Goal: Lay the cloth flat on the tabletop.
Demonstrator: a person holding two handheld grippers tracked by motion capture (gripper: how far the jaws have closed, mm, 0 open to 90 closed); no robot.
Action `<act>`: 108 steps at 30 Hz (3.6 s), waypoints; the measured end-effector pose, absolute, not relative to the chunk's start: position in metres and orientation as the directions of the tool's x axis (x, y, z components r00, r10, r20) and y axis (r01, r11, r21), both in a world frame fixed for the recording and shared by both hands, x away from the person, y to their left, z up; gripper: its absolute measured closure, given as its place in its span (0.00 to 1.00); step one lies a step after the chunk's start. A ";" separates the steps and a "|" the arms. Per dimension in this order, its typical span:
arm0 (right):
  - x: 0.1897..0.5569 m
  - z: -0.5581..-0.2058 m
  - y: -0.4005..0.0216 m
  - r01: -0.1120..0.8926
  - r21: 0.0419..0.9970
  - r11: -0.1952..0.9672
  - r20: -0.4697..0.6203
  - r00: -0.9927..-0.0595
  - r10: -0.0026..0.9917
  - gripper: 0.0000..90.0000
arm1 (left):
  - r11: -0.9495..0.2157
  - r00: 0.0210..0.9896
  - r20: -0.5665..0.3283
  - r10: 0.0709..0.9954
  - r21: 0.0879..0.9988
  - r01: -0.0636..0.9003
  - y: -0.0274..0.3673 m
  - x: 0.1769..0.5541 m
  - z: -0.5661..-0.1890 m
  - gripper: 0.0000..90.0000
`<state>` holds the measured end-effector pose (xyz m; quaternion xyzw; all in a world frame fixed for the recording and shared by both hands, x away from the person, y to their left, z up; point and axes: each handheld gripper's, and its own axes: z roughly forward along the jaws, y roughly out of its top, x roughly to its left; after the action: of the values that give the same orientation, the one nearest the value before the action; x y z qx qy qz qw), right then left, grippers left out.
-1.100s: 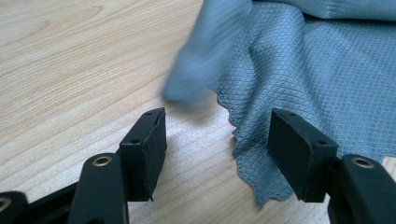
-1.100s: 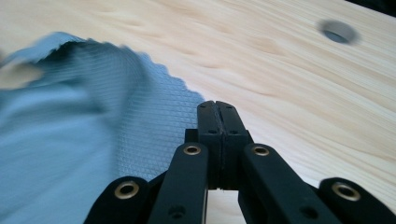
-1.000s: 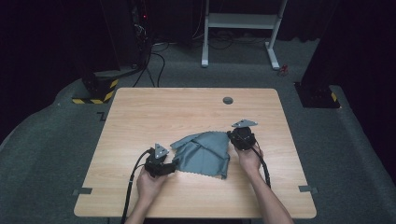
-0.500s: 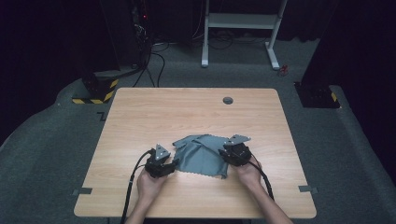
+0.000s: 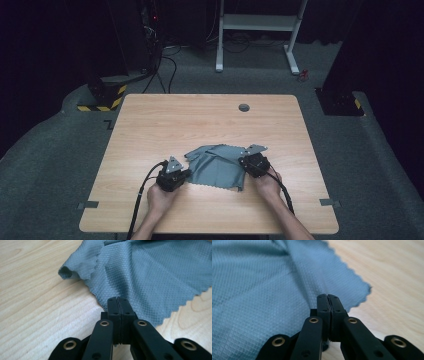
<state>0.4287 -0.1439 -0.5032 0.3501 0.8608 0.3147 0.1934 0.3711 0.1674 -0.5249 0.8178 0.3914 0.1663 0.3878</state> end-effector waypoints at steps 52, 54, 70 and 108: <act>0.465 -0.502 -0.152 0.564 0.696 0.444 -0.036 -0.591 0.806 0.99 | -0.447 0.576 0.067 0.815 0.706 0.550 0.144 0.454 -0.492 0.98; 0.465 -0.500 -0.152 0.560 0.701 0.442 -0.037 -0.591 0.806 0.99 | -0.451 0.579 0.072 0.812 0.706 0.546 0.143 0.454 -0.489 0.98; 0.481 -0.493 -0.150 0.572 0.695 0.436 -0.075 -0.546 0.835 0.99 | -0.347 0.502 -0.015 0.865 0.704 0.619 0.147 0.485 -0.496 0.98; 0.376 -0.513 -0.148 0.459 0.668 0.585 -0.061 -0.751 0.658 0.84 | -0.537 0.656 0.104 0.747 0.677 0.503 0.146 0.374 -0.512 0.83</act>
<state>0.3763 -0.1480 -0.5127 0.3183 0.8771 0.3256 0.1528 0.3741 0.1460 -0.5124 0.8546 0.3657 0.1950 0.3129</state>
